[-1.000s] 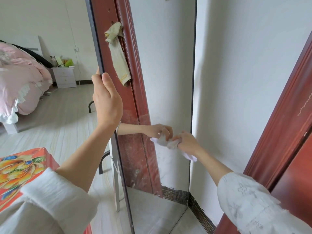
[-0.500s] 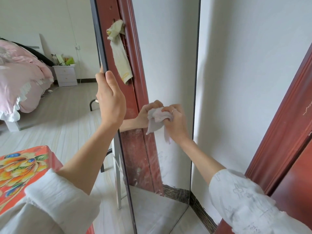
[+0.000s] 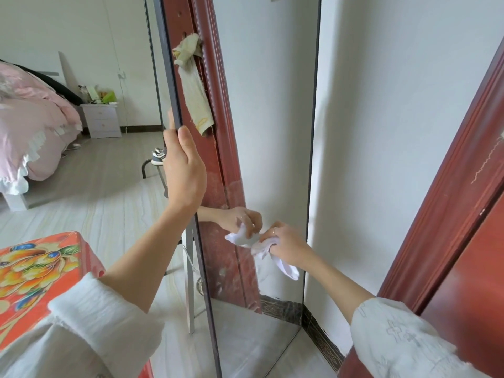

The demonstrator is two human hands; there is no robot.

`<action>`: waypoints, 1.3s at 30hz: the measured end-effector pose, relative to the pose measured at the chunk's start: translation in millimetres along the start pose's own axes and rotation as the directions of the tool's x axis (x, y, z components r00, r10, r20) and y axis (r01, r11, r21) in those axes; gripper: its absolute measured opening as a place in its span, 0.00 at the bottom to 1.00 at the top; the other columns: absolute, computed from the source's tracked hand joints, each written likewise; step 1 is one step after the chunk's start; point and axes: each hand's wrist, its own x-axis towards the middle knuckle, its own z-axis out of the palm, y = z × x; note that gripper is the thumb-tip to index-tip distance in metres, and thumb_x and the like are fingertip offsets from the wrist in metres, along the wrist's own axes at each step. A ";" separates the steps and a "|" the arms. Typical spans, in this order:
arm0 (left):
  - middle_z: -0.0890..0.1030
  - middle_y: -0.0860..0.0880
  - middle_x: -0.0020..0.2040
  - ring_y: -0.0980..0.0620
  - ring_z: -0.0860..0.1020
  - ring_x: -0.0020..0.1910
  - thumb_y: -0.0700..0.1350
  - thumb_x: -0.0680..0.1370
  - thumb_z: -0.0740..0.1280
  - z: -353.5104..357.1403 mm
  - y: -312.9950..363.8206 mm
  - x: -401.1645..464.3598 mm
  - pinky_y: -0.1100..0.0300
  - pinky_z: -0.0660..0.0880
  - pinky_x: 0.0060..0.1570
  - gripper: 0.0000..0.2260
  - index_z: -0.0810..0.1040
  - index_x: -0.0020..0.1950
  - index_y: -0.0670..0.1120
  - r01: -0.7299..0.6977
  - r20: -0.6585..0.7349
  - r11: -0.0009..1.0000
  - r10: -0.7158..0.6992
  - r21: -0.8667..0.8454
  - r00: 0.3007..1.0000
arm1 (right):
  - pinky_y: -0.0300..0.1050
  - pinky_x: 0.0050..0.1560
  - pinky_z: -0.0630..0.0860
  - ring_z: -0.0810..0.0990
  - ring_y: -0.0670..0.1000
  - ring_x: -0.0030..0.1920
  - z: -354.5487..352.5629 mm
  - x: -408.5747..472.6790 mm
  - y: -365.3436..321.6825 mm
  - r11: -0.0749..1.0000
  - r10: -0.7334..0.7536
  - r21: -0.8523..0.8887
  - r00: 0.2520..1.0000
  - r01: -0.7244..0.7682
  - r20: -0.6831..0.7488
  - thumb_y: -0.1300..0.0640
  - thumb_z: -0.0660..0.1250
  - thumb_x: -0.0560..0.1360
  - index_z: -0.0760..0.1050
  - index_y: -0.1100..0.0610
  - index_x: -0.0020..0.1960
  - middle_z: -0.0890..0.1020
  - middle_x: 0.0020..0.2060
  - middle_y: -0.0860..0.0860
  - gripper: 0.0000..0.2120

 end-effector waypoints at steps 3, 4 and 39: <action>0.64 0.51 0.32 0.61 0.66 0.26 0.48 0.83 0.46 -3.2 -11.7 -15.5 0.68 0.65 0.30 0.14 0.66 0.53 0.40 0.055 0.038 0.998 -0.056 0.021 0.998 | 0.36 0.45 0.66 0.77 0.54 0.51 -33.1 12.5 -16.5 0.998 0.051 0.042 0.952 -0.040 -0.301 0.66 0.60 0.72 0.81 0.57 0.53 0.76 0.50 0.51 0.15; 0.67 0.50 0.33 0.61 0.68 0.28 0.48 0.83 0.47 -4.4 -14.5 -18.5 0.68 0.67 0.33 0.17 0.66 0.59 0.37 0.052 0.046 0.998 -0.052 0.022 0.998 | 0.35 0.43 0.65 0.77 0.56 0.51 -45.4 19.0 -23.1 0.996 0.059 0.081 0.913 -0.028 -0.404 0.66 0.61 0.71 0.80 0.58 0.53 0.76 0.51 0.54 0.15; 0.67 0.48 0.31 0.50 0.66 0.31 0.48 0.81 0.52 -46.9 10.1 -4.2 0.43 0.77 0.47 0.13 0.63 0.37 0.46 0.099 0.324 0.958 -0.187 0.267 0.928 | 0.43 0.44 0.72 0.78 0.54 0.44 -62.7 17.9 -87.6 0.975 -0.165 0.043 0.842 0.217 -0.514 0.61 0.60 0.67 0.82 0.58 0.51 0.75 0.43 0.53 0.16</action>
